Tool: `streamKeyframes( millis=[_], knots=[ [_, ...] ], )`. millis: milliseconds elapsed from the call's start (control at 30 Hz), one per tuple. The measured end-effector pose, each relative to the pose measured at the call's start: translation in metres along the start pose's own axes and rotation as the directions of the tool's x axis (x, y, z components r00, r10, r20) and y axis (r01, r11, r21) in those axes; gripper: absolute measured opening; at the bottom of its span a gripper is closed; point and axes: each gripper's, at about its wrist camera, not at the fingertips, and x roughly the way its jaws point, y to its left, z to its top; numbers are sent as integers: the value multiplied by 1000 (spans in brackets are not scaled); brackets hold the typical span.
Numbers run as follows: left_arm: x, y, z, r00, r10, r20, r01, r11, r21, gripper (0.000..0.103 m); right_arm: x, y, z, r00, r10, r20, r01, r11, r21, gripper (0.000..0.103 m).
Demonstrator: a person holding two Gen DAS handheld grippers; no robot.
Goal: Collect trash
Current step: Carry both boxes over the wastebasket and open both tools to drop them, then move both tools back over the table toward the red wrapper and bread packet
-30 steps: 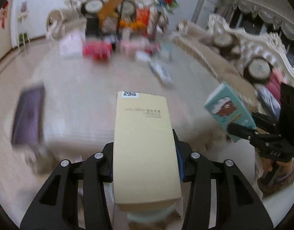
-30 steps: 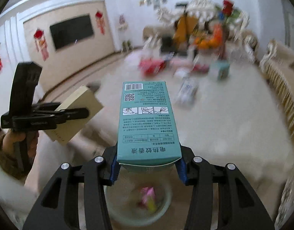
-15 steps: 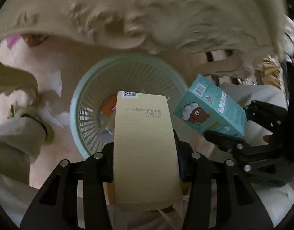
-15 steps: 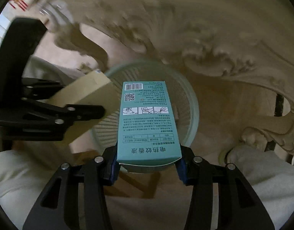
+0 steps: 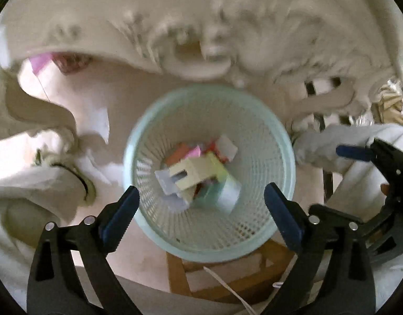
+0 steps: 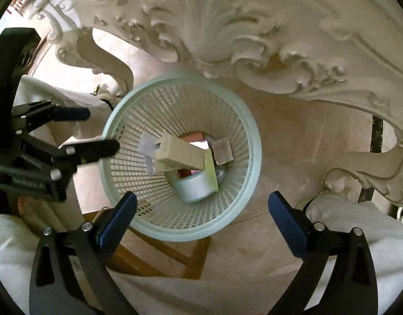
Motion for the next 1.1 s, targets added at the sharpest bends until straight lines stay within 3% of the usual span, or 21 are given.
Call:
streamKeyframes(
  millis=[100,200,267,300,400,433,500,567,667,700,767,833,933,1100],
  knots=[
    [-30,4,-3,994,-27,105,29,999,-14,97,-29,0,-8,997,-31,70,33,999,-20,96],
    [-71,0,-7,976,13,216,-16,1000,14,97,-78,2,-17,979,-34,202,40,999,-29,96],
    [-104,-6,-9,955,31,296,-46,998,42,97,-113,0,-19,950,-27,312,37,999,-26,96],
    [-118,-8,-7,944,29,329,-50,997,53,97,-135,-2,-20,924,-43,380,55,998,-20,96],
    [-157,-7,5,909,31,416,-62,996,60,97,-185,-6,-18,815,-52,577,80,997,-23,96],
    [-168,-7,12,900,28,435,-58,997,56,97,-196,-9,-14,794,-33,608,64,998,-29,96],
    [-187,-5,31,888,5,460,-34,998,54,97,-206,-17,2,788,-14,616,38,999,-25,96],
    [-203,-2,56,871,8,491,-36,998,47,97,-213,-26,22,767,-66,638,68,997,21,96],
    [-221,-3,97,827,47,560,-91,994,52,97,-212,-39,65,769,-146,623,128,989,74,96],
    [-223,-4,115,823,64,565,-113,992,52,97,-210,-44,77,769,-161,619,137,987,86,96],
    [-219,-3,156,829,86,553,-128,991,38,97,-202,-58,111,775,-192,602,147,981,125,96],
    [-209,-1,195,832,117,542,-146,989,11,97,-193,-69,140,797,-217,563,159,976,152,96],
    [-194,2,244,855,98,509,-116,993,4,97,-177,-80,170,822,-252,511,180,966,185,96],
    [-169,9,296,862,124,492,-118,992,-44,97,-153,-92,205,849,-271,453,196,959,206,96]
  ],
)
